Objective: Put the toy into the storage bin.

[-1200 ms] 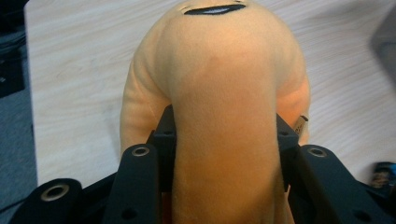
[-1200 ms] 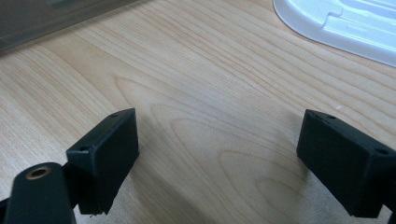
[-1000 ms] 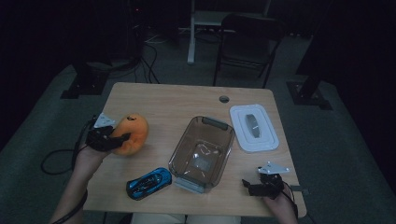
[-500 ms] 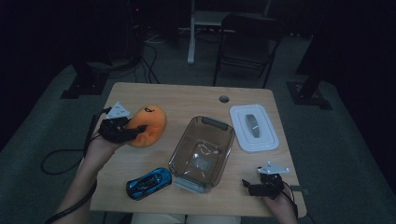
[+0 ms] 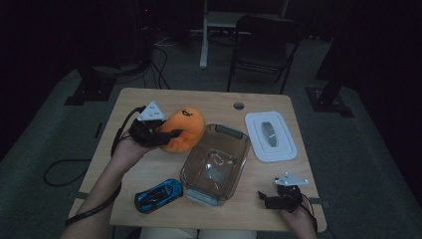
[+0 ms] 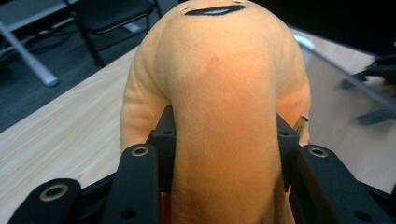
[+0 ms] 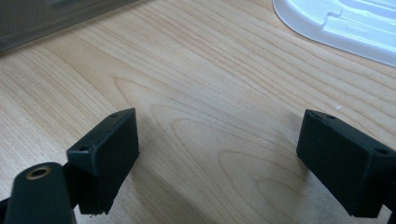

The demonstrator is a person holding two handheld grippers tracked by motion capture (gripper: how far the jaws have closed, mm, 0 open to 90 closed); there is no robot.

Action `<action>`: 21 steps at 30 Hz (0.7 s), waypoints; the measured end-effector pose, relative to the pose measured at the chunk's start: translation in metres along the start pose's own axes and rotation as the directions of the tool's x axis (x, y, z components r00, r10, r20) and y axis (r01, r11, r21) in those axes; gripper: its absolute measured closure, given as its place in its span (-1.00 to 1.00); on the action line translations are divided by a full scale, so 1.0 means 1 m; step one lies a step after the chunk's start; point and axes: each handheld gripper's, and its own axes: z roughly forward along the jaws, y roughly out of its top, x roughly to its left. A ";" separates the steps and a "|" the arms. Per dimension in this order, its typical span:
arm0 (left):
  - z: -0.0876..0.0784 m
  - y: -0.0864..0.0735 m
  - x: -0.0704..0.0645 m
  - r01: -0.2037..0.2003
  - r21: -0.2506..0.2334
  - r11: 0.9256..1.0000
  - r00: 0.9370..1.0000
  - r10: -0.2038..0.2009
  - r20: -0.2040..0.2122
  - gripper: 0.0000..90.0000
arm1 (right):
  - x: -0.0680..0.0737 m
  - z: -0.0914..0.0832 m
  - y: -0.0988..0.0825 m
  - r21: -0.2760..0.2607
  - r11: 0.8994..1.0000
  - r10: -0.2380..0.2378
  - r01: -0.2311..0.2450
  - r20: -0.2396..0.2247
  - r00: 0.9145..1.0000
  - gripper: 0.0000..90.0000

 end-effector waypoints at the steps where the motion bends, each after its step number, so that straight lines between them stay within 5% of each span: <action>1: 0.003 0.002 -0.002 -0.005 -0.001 1.000 1.000 0.005 0.010 0.32 | 0.000 0.000 0.000 0.000 1.000 0.000 0.000 0.000 1.000 -0.72; 10: 0.035 0.024 -0.021 -0.070 0.029 0.997 0.995 0.067 0.078 0.32 | 0.000 0.000 0.000 0.000 1.000 0.001 -0.001 0.000 1.000 -0.72; 21: 0.073 0.030 -0.036 -0.114 0.088 0.990 0.983 0.099 0.156 0.30 | 0.000 0.000 0.000 -0.001 1.000 0.000 0.000 0.000 1.000 -0.72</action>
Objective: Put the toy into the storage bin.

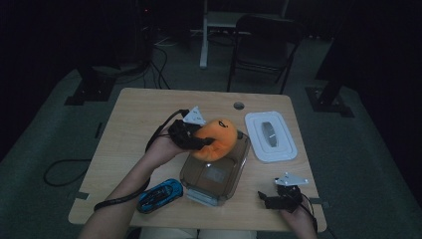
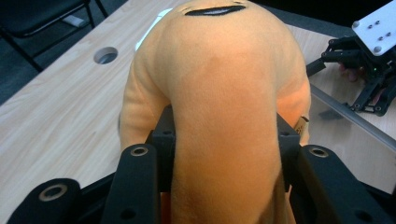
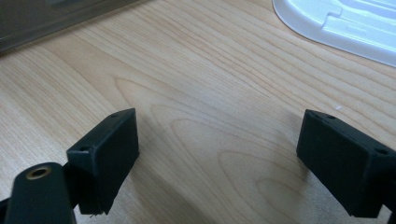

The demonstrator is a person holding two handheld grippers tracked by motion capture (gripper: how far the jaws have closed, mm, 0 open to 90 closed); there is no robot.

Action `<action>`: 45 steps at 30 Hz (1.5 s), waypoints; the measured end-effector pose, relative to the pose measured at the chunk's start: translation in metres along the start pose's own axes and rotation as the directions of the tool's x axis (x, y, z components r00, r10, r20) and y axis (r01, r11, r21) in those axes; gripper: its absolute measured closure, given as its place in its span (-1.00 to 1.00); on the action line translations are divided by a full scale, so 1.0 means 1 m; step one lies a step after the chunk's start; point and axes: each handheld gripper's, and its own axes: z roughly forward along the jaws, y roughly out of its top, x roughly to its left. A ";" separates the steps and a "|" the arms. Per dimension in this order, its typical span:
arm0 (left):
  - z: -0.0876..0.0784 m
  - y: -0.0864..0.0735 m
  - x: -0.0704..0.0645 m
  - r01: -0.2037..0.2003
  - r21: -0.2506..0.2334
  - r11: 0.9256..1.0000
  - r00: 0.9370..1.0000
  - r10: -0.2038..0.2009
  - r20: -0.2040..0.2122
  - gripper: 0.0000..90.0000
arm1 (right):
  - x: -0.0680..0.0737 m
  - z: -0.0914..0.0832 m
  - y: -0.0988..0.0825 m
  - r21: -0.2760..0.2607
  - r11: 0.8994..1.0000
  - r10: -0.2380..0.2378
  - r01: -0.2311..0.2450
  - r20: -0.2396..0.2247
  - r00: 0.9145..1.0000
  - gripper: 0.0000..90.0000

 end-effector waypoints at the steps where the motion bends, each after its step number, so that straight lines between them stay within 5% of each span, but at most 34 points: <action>1: 0.004 0.001 -0.001 0.003 0.002 1.000 1.000 -0.003 0.004 0.30 | 0.000 0.000 0.000 0.000 1.000 0.000 0.000 0.000 1.000 -0.72; 19: 0.050 -0.001 -0.008 -0.026 0.118 0.993 0.998 0.019 0.057 0.28 | 0.000 0.000 0.000 0.001 1.000 0.000 0.000 0.000 1.000 -0.72; 33: 0.062 -0.006 -0.007 0.004 0.165 0.986 0.995 -0.020 0.099 0.10 | 0.000 0.000 0.000 -0.001 1.000 0.004 -0.004 0.003 1.000 -0.70; 45: 0.072 -0.006 -0.012 -0.027 0.231 0.973 0.995 0.003 0.102 -0.16 | 0.000 0.000 0.000 -0.002 1.000 0.004 -0.004 0.003 1.000 -0.70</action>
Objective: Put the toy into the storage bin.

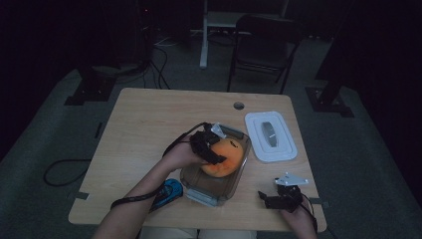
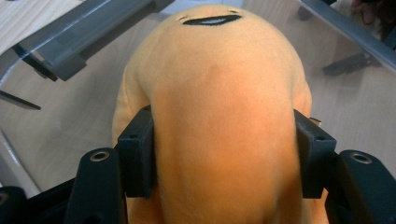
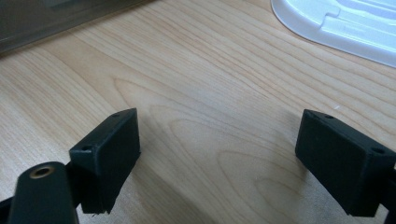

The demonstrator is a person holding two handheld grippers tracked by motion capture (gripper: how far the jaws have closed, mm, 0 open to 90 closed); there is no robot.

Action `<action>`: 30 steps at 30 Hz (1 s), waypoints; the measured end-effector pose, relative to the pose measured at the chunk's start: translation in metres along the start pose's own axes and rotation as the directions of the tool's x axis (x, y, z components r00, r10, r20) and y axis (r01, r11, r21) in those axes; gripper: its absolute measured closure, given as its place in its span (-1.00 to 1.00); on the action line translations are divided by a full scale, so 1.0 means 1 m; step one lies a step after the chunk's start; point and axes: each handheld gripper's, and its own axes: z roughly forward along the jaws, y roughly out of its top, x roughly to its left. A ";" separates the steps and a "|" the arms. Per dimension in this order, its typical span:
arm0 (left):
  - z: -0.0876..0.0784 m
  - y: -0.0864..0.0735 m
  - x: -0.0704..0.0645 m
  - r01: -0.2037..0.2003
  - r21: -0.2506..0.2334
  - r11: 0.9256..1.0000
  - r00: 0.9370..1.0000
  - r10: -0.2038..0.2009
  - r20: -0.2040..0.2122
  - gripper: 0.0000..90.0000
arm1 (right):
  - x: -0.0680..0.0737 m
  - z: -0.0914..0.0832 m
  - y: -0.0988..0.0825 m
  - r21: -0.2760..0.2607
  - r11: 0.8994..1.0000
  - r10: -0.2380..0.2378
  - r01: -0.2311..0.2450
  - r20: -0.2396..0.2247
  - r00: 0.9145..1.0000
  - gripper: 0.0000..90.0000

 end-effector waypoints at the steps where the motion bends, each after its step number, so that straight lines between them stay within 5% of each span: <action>1: 0.001 0.000 0.000 -0.002 0.011 1.000 1.000 0.002 0.003 -0.19 | 0.000 0.000 0.000 0.000 1.000 0.000 0.000 0.000 1.000 -0.70; 17: 0.013 0.004 -0.013 -0.082 0.149 0.985 0.996 0.084 -0.004 -0.50 | 0.000 0.000 0.000 0.000 1.000 -0.001 0.001 0.000 1.000 -0.70; 30: 0.005 0.001 -0.010 -0.022 0.102 0.994 0.999 0.019 0.034 -0.68 | 0.000 0.000 0.000 -0.001 1.000 -0.001 0.001 0.000 1.000 -0.70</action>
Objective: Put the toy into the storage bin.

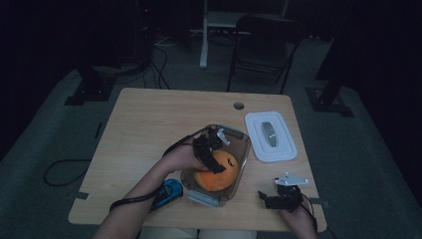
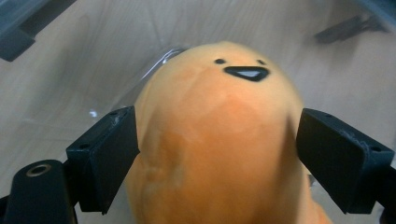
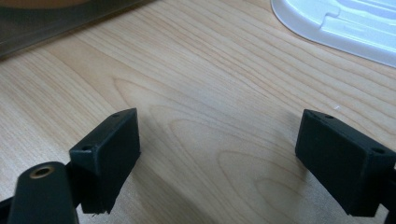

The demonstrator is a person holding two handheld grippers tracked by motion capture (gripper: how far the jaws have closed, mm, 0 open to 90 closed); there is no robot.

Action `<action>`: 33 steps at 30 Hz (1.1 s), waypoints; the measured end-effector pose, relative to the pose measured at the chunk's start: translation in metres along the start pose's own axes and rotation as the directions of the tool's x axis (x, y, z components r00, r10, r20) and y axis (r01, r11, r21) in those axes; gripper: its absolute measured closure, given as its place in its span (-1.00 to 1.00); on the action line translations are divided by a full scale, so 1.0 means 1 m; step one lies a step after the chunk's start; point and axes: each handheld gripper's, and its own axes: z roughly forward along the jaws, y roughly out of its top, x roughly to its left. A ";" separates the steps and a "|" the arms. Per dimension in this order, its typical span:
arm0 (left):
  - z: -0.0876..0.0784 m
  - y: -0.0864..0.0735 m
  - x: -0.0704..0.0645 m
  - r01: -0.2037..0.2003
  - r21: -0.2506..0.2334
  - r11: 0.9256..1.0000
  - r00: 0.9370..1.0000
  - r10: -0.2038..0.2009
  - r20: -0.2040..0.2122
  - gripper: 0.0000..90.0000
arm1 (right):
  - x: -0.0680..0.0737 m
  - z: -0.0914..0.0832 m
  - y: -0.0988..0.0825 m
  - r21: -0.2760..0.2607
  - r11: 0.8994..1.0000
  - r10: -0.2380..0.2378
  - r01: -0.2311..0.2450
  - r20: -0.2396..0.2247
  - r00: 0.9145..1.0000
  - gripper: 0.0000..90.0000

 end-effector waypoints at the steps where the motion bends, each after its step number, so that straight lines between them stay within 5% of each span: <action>1: -0.001 -0.001 -0.001 0.001 -0.001 1.000 1.000 -0.001 0.000 -0.68 | 0.000 0.000 0.000 0.000 1.000 0.000 0.000 0.000 1.000 -0.70; 25: -0.043 -0.039 -0.006 0.068 -0.100 0.993 0.998 -0.067 0.004 -0.67 | 0.000 0.000 0.000 0.000 1.000 0.000 0.000 0.000 1.000 -0.70; 33: -0.068 -0.058 -0.010 0.079 -0.138 0.987 0.996 -0.084 -0.033 -0.67 | 0.000 0.000 0.000 0.000 1.000 0.000 0.000 0.000 1.000 -0.70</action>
